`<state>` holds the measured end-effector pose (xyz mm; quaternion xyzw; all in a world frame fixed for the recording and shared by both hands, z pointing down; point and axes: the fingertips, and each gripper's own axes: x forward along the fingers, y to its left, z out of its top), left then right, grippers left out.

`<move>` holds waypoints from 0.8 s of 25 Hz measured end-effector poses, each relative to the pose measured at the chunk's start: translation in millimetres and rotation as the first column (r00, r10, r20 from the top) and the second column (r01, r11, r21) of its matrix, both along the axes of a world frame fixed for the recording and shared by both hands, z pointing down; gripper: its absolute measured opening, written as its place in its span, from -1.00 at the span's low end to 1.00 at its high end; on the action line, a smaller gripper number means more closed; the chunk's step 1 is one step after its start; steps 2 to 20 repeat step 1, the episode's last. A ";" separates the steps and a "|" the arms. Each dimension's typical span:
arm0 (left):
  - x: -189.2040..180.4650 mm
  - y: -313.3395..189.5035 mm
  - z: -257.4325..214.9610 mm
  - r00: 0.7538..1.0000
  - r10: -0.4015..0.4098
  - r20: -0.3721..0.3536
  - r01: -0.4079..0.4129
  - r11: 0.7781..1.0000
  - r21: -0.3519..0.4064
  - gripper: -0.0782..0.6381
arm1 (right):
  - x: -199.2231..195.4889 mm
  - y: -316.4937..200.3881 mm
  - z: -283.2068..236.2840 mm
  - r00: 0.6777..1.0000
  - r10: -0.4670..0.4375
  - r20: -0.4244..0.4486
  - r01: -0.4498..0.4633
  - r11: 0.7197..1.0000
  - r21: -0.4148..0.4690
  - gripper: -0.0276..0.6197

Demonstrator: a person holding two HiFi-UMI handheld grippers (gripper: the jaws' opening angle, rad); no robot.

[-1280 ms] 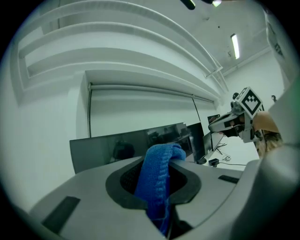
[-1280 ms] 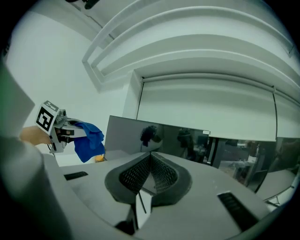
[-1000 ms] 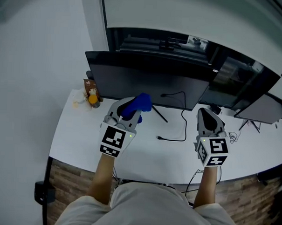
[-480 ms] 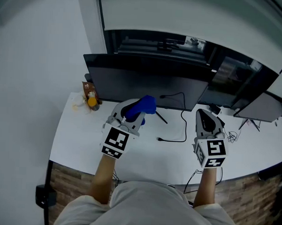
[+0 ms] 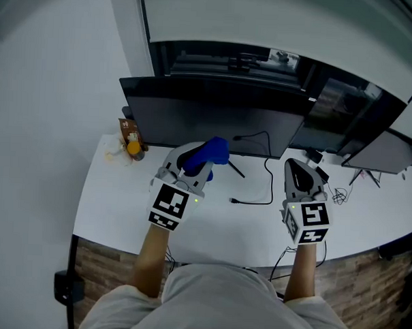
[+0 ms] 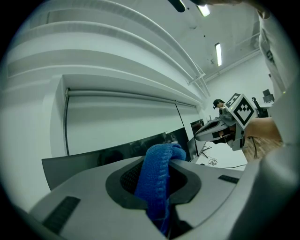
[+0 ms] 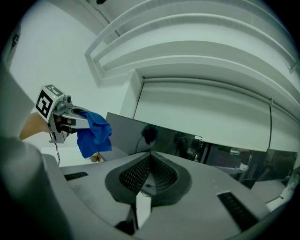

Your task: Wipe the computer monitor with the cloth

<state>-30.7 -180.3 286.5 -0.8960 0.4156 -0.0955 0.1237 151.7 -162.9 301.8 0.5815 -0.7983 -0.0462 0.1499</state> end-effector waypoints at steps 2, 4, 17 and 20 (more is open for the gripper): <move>0.1 0.1 -0.9 1.000 0.002 0.000 -0.002 1.000 0.003 -0.56 | -0.6 0.2 1.1 1.000 0.000 -0.001 0.000 1.000 -0.002 -0.88; 0.1 0.1 -0.9 1.000 0.002 0.000 -0.002 1.000 0.003 -0.56 | -0.6 0.2 1.1 1.000 0.000 -0.001 0.000 1.000 -0.002 -0.88; 0.1 0.1 -0.9 1.000 0.002 0.000 -0.002 1.000 0.003 -0.56 | -0.6 0.2 1.1 1.000 0.000 -0.001 0.000 1.000 -0.002 -0.88; 0.1 0.1 -0.9 1.000 0.002 0.000 -0.002 1.000 0.003 -0.56 | -0.6 0.2 1.1 1.000 0.000 -0.001 0.000 1.000 -0.002 -0.88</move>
